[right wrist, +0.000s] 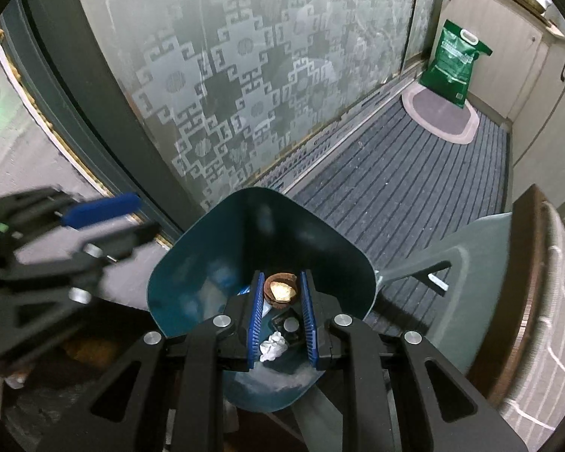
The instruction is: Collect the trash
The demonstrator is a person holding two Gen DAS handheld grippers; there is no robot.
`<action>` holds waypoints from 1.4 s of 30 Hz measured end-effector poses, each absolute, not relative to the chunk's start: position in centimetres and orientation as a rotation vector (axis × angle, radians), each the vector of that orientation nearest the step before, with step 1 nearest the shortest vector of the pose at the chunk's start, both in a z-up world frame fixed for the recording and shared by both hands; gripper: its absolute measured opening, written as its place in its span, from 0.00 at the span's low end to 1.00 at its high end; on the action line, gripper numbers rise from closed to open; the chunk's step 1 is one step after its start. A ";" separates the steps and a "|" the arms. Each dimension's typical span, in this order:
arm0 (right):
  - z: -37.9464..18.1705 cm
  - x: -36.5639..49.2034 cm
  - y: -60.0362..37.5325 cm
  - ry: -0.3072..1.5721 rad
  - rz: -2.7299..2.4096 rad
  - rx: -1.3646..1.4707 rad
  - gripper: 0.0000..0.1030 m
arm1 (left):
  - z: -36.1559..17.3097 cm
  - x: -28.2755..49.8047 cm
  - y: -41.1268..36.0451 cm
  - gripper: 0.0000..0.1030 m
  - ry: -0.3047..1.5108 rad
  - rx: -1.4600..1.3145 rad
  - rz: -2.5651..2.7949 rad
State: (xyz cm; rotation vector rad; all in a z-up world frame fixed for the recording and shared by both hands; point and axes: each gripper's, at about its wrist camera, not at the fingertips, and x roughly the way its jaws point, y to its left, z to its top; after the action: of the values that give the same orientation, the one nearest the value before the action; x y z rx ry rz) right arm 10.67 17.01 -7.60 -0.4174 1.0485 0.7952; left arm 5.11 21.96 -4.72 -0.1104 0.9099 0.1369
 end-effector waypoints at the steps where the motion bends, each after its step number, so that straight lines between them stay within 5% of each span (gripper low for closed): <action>1: -7.8 10.7 17.2 1.053 0.796 -0.420 0.19 | -4.3 4.9 22.0 0.27 0.898 -0.112 0.139; 22: -15.6 9.5 20.6 1.165 0.757 -0.606 0.19 | 2.6 1.0 22.1 0.17 0.699 -0.113 0.142; 26: -16.4 9.4 20.4 1.166 0.740 -0.615 0.27 | 4.0 0.4 21.7 0.17 0.659 -0.113 0.142; 34: -15.3 9.2 20.0 1.151 0.761 -0.589 0.28 | 5.9 -0.6 21.3 0.18 0.603 -0.106 0.159; 42: -10.2 7.3 19.5 1.040 0.827 -0.532 0.28 | 7.9 -1.4 20.2 0.30 0.556 -0.088 0.161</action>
State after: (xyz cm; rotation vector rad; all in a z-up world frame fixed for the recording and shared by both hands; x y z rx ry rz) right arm 7.31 19.53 -10.24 -0.5325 1.0403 0.8268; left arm -1.36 20.21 7.90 -0.0881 0.5556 0.1612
